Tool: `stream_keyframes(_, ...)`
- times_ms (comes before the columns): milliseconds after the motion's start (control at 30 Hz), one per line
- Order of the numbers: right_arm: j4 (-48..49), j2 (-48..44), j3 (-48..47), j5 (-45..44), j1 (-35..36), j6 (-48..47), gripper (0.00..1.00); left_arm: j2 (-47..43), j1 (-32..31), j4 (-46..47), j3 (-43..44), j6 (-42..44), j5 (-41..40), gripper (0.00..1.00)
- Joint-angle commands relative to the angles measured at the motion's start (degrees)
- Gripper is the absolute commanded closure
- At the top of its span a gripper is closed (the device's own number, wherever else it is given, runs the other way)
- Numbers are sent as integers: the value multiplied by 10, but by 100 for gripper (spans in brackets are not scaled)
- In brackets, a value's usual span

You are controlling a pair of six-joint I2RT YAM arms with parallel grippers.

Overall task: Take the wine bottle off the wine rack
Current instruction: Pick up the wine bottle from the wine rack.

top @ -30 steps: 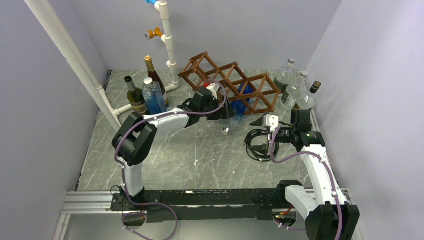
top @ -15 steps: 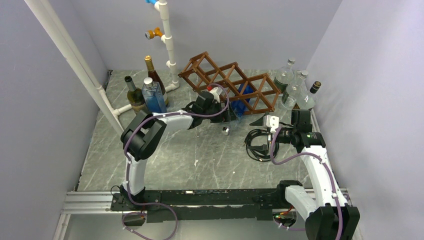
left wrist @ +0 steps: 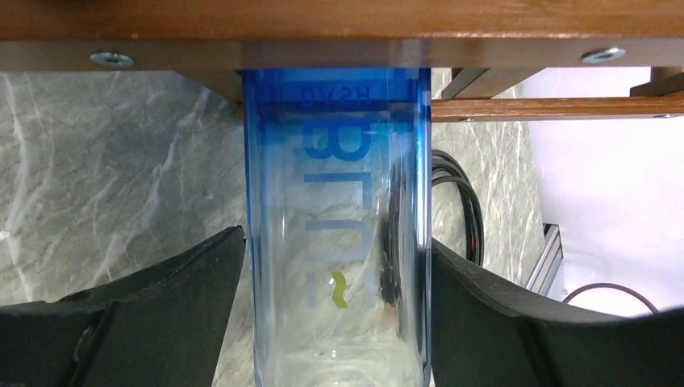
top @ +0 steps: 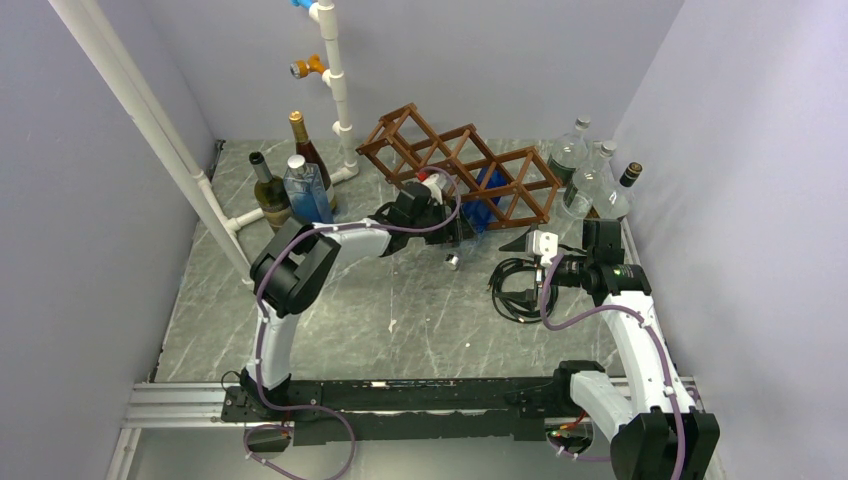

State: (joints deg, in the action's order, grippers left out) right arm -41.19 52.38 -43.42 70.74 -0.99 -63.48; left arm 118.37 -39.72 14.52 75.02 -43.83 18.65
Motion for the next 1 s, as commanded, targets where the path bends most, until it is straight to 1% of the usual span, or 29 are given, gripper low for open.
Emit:
stream_keyframes(0, 0, -8, 0, 11, -2, -17, 0, 11, -1, 35, 26, -3, 13, 20)
stream_keyframes(233, 0, -9, 0, 11, -2, -17, 0, 29, 2, 44, 37, -2, 30, 18)
stream_keyframes(333, 0, -8, 0, 11, -2, -18, 0, 32, 3, 43, 39, 0, 27, 20)
stream_keyframes(400, 0, -8, 0, 12, -2, -17, 0, 34, 3, 40, 41, 3, 27, 24)
stream_keyframes(467, 0, -7, 0, 11, -2, -17, 0, 34, 4, 42, 40, 5, 30, 32)
stream_keyframes(533, 0, -8, 0, 11, -2, -17, 0, 32, 6, 49, 35, 5, 35, 50)
stream_keyframes(600, 0, -7, 1, 11, -2, -17, 0, 29, 7, 56, 28, 1, 41, 72)
stream_keyframes(733, 0, -7, 1, 11, -2, -18, 0, 12, 9, 86, 0, 0, 49, 99)
stream_keyframes(833, 0, -7, 0, 11, -2, -18, 0, -20, 10, 121, -36, 4, 40, 100)
stream_keyframes(967, 0, -6, 1, 10, -2, -18, 0, -66, 11, 138, -74, 17, 35, 100)
